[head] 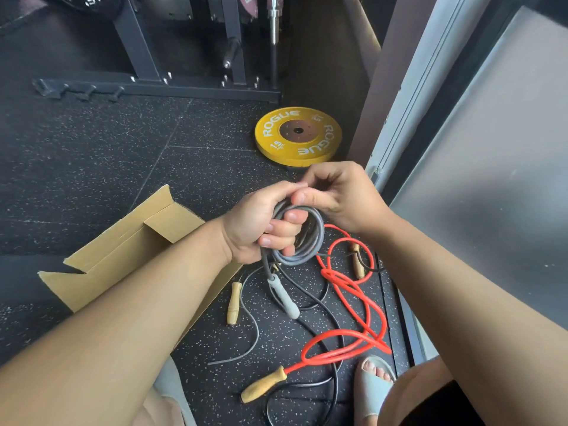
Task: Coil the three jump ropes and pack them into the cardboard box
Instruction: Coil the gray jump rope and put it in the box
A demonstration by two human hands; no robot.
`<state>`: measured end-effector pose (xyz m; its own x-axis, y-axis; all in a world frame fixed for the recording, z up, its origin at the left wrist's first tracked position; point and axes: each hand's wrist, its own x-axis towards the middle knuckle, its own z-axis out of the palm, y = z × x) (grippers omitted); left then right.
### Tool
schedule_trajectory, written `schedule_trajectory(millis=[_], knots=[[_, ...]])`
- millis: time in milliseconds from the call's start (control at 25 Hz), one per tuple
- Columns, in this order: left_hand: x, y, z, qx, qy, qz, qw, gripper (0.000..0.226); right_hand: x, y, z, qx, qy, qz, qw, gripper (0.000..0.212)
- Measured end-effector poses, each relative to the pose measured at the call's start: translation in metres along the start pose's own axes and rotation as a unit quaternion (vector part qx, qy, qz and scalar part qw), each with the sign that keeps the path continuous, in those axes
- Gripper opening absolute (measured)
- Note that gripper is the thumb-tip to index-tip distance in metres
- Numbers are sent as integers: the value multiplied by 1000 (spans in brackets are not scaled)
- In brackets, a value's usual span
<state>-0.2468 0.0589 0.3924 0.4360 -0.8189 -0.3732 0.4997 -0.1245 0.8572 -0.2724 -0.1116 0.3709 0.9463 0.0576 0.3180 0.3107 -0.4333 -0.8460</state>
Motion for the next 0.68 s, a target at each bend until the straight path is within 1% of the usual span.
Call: schedule_trajectory(millis=[40,120,160,200,240,280,320,440,480,560,600,680], knots=[[0,0,0,-23,0,2,1000,50,0,2,-1,37,-13,34,999,69],[-1,2,-1,-84,12,34,996,53,-3,4,-3,111,-73,93,987,69],[-1,4,-3,-113,19,57,992,54,-5,5,-4,160,-116,120,973,71],[-2,7,-4,-133,24,78,988,55,-6,6,-4,212,-158,142,954,78],[-2,9,-6,-146,28,94,984,55,-6,9,-3,259,-186,156,935,86],[-2,10,-7,-153,33,105,982,56,-6,11,0,288,-192,162,924,87],[-2,10,-7,-157,39,111,981,57,-6,10,2,309,-180,165,919,75],[1,10,-3,-153,63,126,978,56,-1,2,2,389,-125,186,893,21],[2,11,-2,-158,66,131,976,56,-1,0,0,422,-114,186,880,11],[1,14,-2,-185,62,129,972,60,-2,-4,-1,460,-101,177,864,18],[1,15,-3,-196,61,124,971,61,-1,-5,0,460,-89,170,867,20],[1,14,-3,-195,68,119,971,57,0,-7,3,448,-54,160,878,24]])
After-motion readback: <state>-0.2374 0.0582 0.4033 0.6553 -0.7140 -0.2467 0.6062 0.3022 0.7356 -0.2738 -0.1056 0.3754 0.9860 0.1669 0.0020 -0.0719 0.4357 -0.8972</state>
